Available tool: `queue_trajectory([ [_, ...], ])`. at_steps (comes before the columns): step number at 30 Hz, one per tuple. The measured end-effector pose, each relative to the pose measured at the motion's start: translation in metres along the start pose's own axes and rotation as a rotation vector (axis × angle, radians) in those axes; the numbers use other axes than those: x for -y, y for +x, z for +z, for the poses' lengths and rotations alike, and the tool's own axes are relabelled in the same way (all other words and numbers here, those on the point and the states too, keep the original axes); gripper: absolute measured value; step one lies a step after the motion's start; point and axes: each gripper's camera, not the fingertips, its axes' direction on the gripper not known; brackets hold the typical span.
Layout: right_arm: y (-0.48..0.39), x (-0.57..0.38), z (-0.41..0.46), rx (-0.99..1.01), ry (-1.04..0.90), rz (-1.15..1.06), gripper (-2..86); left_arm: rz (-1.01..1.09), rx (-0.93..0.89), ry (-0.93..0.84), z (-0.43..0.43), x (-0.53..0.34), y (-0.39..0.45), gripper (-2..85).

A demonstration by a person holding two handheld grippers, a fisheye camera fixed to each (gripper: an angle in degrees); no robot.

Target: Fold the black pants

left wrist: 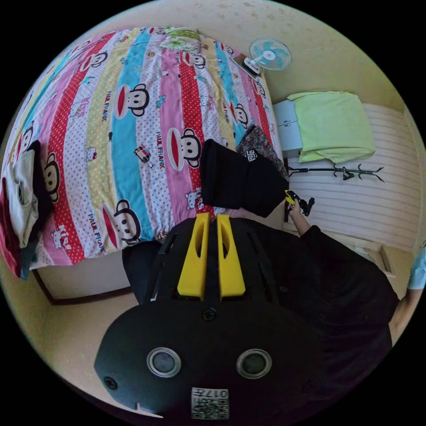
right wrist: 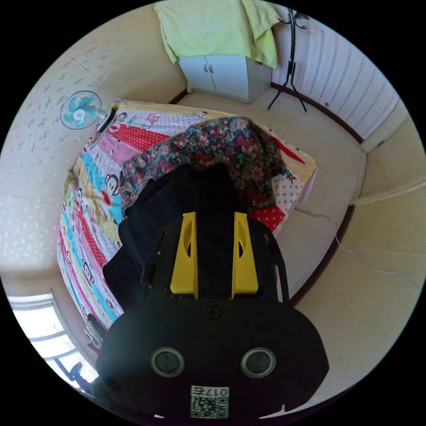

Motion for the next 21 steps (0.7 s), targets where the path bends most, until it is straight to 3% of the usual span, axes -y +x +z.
queue_trajectory([
  [4,0.041,-0.024,0.005,0.328,0.081,0.157,10.1,-0.091,-0.03,0.068,-0.015,-0.009,-0.018,3.8],
  [8,0.049,-0.053,-0.011,0.417,0.072,0.048,4.9,-0.092,-0.087,0.125,-0.021,0.0,-0.022,3.4],
  [11,0.04,-0.074,-0.028,0.621,0.037,-0.03,2.8,-0.065,-0.104,0.104,-0.014,0.016,-0.02,3.2],
  [14,0.003,-0.101,-0.044,0.772,0.01,-0.158,2.1,-0.017,-0.13,0.075,-0.009,0.035,-0.015,3.0],
  [19,-0.104,-0.162,-0.045,1.202,-0.061,-0.367,1.2,0.064,-0.135,0.037,-0.003,0.063,-0.005,2.5],
  [21,-0.151,-0.192,-0.029,1.199,-0.175,-0.441,0.9,0.091,-0.138,0.0,0.005,0.075,-0.002,2.2],
])
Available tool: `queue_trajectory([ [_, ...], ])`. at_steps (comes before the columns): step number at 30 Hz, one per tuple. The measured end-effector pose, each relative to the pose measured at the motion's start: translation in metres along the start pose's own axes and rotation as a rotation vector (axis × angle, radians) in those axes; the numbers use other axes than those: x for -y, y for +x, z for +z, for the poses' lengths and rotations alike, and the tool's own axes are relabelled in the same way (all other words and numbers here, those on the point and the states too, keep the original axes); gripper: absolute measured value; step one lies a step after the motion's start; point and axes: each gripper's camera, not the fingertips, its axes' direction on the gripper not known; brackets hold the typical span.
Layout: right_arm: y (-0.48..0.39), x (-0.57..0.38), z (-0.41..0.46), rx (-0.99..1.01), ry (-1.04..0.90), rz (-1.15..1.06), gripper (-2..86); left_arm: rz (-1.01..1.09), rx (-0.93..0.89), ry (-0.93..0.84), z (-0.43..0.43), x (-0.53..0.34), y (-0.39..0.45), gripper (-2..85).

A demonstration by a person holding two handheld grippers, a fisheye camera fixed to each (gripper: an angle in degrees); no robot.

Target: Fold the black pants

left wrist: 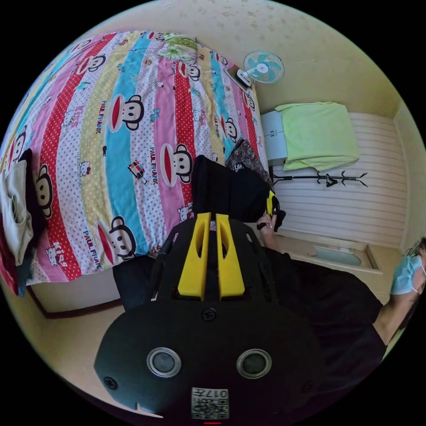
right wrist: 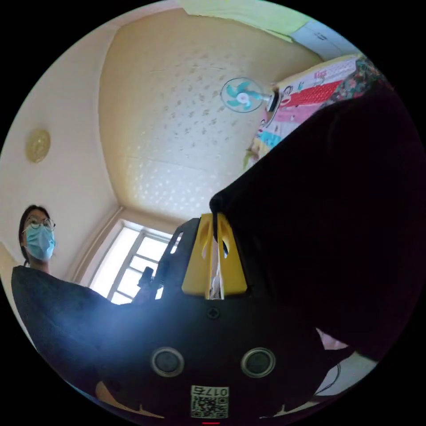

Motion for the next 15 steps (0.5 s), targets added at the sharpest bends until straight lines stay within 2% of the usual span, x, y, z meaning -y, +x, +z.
queue_trajectory([
  [2,-0.002,-0.017,0.062,-0.097,-0.209,-0.006,0.8,0.022,-0.005,-0.034,0.009,0.008,0.002,2.1],
  [4,0.004,-0.048,0.134,-0.255,-0.59,-0.021,0.8,0.039,0.005,-0.064,0.016,0.014,0.004,2.0],
  [5,0.005,-0.056,0.143,-0.27,-0.659,-0.029,0.9,0.047,0.016,-0.083,0.021,0.017,0.005,1.9],
  [6,0.005,-0.069,0.151,-0.197,-0.739,-0.041,0.9,0.053,0.027,-0.1,0.025,0.019,0.006,1.8],
  [7,0.002,-0.077,0.146,-0.094,-0.739,-0.037,1.1,0.057,0.031,-0.107,0.027,0.02,0.006,1.8],
  [9,-0.001,-0.083,0.123,-0.016,-0.677,-0.018,1.5,0.063,0.051,-0.133,0.035,0.023,0.004,1.7],
  [11,-0.002,-0.085,0.085,-0.07,-0.555,0.005,2.3,0.05,0.064,-0.149,0.041,0.024,-0.001,1.6],
  [15,0.016,-0.085,-0.028,-0.31,-0.228,0.122,6.6,0.019,0.043,-0.176,0.059,0.024,-0.012,1.4],
])
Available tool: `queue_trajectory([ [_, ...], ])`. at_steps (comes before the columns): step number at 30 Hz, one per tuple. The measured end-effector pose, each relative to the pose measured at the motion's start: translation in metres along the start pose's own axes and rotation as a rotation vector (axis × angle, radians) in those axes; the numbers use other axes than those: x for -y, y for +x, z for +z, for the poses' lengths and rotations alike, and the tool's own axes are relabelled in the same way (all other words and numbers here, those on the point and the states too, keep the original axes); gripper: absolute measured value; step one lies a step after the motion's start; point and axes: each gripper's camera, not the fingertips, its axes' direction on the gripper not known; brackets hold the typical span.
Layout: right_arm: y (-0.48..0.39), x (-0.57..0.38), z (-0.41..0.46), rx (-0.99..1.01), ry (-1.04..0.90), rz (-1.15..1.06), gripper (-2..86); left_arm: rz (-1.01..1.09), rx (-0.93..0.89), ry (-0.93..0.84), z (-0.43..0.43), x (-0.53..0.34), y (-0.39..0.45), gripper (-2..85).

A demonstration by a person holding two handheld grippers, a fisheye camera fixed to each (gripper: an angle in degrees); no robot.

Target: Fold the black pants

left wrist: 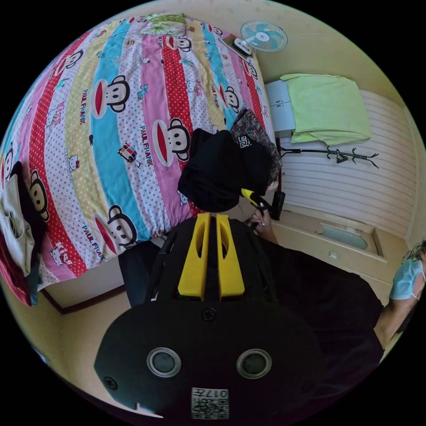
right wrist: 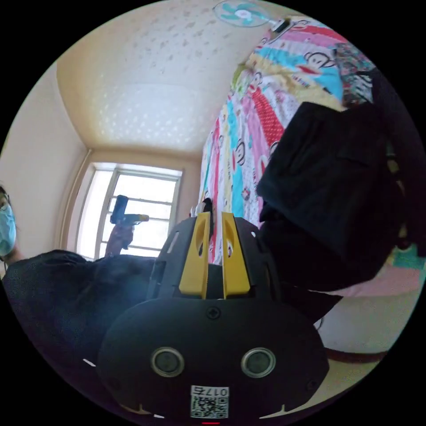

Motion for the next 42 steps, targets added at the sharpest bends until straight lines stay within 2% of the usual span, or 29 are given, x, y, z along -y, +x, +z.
queue_trajectory([
  [4,0.047,-0.005,-0.058,-0.165,0.134,0.133,11.9,-0.006,0.016,-0.013,0.017,0.0,-0.003,1.6],
  [8,0.085,0.006,-0.046,-0.181,0.037,0.174,12.9,0.012,0.017,0.0,0.035,-0.003,-0.002,2.4],
  [11,0.121,0.014,0.0,0.039,-0.137,0.189,10.9,0.031,0.011,0.009,0.049,-0.008,-0.002,3.6],
  [13,0.122,0.01,0.023,0.361,-0.121,0.119,5.3,0.048,0.013,0.036,0.053,-0.014,-0.001,4.0],
  [14,0.116,0.01,0.027,0.447,-0.122,0.078,5.0,0.061,0.014,0.068,0.053,-0.021,0.0,4.3],
  [15,0.094,0.008,0.035,0.539,-0.147,-0.023,4.4,0.084,0.013,0.106,0.053,-0.03,0.001,4.7],
  [19,-0.018,-0.001,0.046,0.515,-0.163,-0.355,1.9,0.154,0.068,0.244,0.051,-0.062,0.003,9.1],
  [21,-0.061,-0.002,0.052,0.509,-0.234,-0.477,1.9,0.175,0.151,0.343,0.048,-0.083,0.002,11.8],
  [25,-0.148,-0.036,0.058,0.631,-0.376,-0.742,2.9,0.254,0.326,0.485,0.044,-0.109,0.008,14.4],
  [27,-0.185,-0.068,0.057,0.702,-0.408,-0.855,2.5,0.406,0.364,0.536,0.049,-0.118,0.021,17.8],
  [29,-0.22,-0.108,0.06,0.763,-0.433,-0.958,2.1,0.555,0.316,0.569,0.053,-0.125,0.033,18.4],
  [30,-0.241,-0.137,0.061,0.774,-0.431,-1.035,1.9,0.65,0.217,0.657,0.045,-0.139,0.035,17.4],
  [31,-0.254,-0.159,0.056,0.789,-0.357,-1.066,1.7,0.682,0.177,0.696,0.039,-0.147,0.033,16.5],
  [32,-0.257,-0.164,0.053,0.814,-0.303,-1.047,1.7,0.701,0.115,0.795,0.024,-0.164,0.022,15.2],
  [33,-0.257,-0.17,0.048,0.92,-0.246,-1.002,1.7,0.727,0.054,0.87,0.011,-0.179,0.009,14.4],
  [34,-0.26,-0.18,0.048,1.029,-0.228,-0.996,1.7,0.746,0.012,0.901,0.005,-0.186,0.003,13.8],
  [36,-0.274,-0.205,0.054,1.111,-0.216,-1.026,1.9,0.844,-0.094,0.952,-0.024,-0.208,-0.008,11.7],
  [38,-0.297,-0.239,0.059,1.093,-0.189,-1.093,2.1,0.932,-0.099,0.976,-0.047,-0.225,-0.011,10.7],
  [42,-0.347,-0.301,0.047,0.985,0.004,-1.315,1.4,1.131,-0.147,1.054,-0.096,-0.278,-0.026,11.5],
])
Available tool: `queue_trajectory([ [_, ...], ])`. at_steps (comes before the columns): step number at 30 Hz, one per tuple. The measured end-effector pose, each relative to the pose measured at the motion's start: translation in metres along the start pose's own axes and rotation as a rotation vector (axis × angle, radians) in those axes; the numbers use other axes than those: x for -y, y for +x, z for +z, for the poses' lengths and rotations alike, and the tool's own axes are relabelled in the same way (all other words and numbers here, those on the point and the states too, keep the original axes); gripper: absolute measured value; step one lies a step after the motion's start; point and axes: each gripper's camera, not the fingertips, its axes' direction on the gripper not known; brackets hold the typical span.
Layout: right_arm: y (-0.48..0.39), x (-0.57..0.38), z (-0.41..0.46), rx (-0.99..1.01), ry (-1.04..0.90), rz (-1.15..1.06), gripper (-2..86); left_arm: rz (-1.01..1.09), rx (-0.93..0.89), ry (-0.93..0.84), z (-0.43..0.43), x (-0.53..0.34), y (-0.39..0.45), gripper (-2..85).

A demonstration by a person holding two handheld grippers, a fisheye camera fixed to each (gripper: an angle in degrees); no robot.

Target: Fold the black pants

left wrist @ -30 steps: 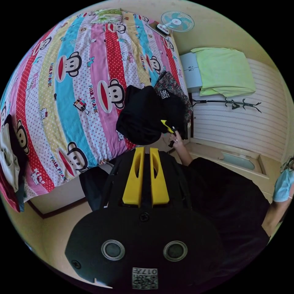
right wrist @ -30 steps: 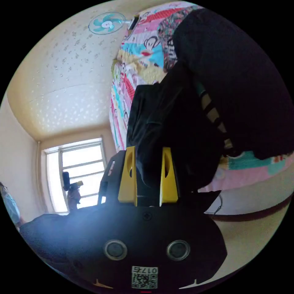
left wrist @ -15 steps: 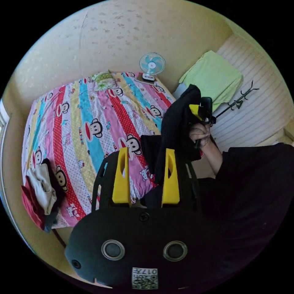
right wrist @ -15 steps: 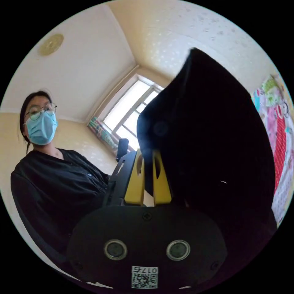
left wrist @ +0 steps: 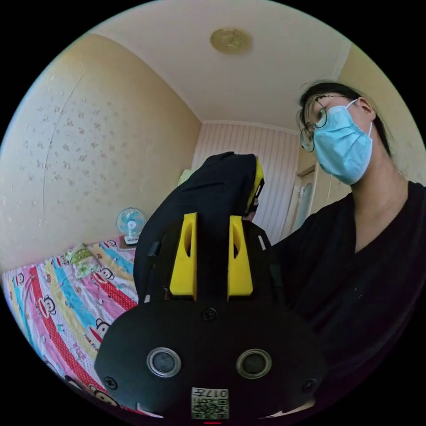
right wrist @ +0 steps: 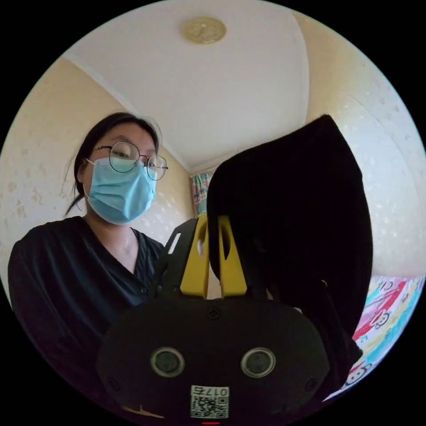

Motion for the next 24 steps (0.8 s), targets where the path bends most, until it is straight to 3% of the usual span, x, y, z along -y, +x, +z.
queue_trajectory([
  [5,-0.054,0.01,0.09,-0.359,-0.205,-0.232,0.3,-0.122,0.055,-0.035,-0.058,0.007,0.022,16.6],
  [9,-0.072,-0.035,0.164,-0.589,-0.219,-0.295,0.0,-0.137,0.309,-0.016,-0.101,-0.003,0.058,18.9],
  [14,-0.074,-0.085,0.226,-0.66,-0.234,-0.285,0.0,-0.085,0.671,-0.295,-0.072,-0.014,0.049,14.9],
  [17,-0.071,-0.107,0.244,-0.672,-0.237,-0.217,0.2,-0.079,0.718,-0.176,-0.09,-0.024,0.035,9.3],
  [19,-0.074,-0.117,0.243,-0.648,-0.234,-0.206,0.4,-0.058,0.675,-0.069,-0.111,-0.031,0.027,6.8],
  [22,-0.097,-0.13,0.241,-0.537,-0.317,-0.305,0.8,-0.213,0.302,0.213,-0.171,-0.049,-0.018,4.9],
  [24,-0.114,-0.143,0.239,-0.464,-0.364,-0.365,1.2,-0.114,0.117,0.338,-0.198,-0.052,-0.031,4.5],
])
